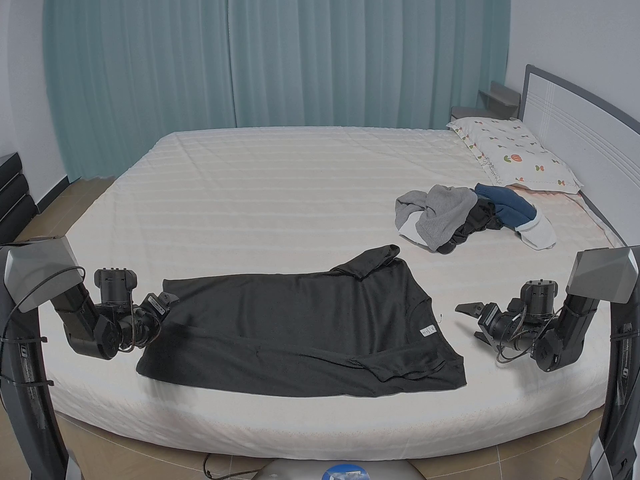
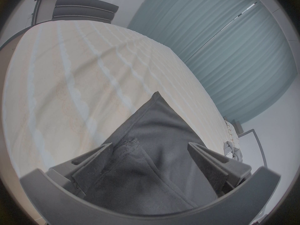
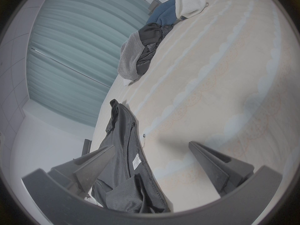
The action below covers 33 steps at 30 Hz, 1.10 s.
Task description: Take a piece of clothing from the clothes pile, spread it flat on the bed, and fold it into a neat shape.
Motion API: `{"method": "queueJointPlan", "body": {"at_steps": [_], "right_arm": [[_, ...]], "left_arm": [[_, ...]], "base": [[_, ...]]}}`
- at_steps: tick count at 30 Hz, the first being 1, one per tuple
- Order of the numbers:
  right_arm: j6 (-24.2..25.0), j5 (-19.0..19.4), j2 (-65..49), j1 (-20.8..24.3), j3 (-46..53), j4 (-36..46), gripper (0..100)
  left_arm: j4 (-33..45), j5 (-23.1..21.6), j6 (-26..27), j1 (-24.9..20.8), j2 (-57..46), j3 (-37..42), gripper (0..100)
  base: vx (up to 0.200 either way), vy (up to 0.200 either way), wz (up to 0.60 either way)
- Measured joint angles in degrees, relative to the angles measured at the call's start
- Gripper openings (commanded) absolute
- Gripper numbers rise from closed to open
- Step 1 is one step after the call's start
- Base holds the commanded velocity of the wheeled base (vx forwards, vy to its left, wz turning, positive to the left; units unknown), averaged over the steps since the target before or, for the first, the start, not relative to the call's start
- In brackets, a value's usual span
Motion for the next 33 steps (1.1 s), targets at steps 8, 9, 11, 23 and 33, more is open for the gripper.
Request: {"method": "queueJointPlan", "body": {"at_steps": [8,9,11,23,33], "right_arm": [[-0.11,-0.02,-0.02,0.0,0.0,0.02,100],[-0.26,-0.02,-0.07,0.0,0.05,0.0,100],[-0.33,-0.02,-0.21,0.0,0.11,-0.01,100],[-0.46,-0.33,-1.54,0.28,1.24,-2.06,100],[-1.07,-1.15,-2.54,0.65,1.9,-2.13,100]], "left_arm": [[-0.04,0.23,0.07,-0.05,1.08,-0.13,0],[0.02,0.26,0.09,-0.05,1.13,0.06,0],[0.02,0.33,0.11,-0.02,1.13,0.26,0],[0.07,2.57,0.13,0.28,-1.65,4.35,0],[0.13,2.63,1.1,0.5,-5.32,7.34,0]], "base": [[0.0,0.0,0.0],[0.0,0.0,0.0],[0.0,0.0,0.0],[0.0,0.0,0.0],[0.0,0.0,0.0]]}}
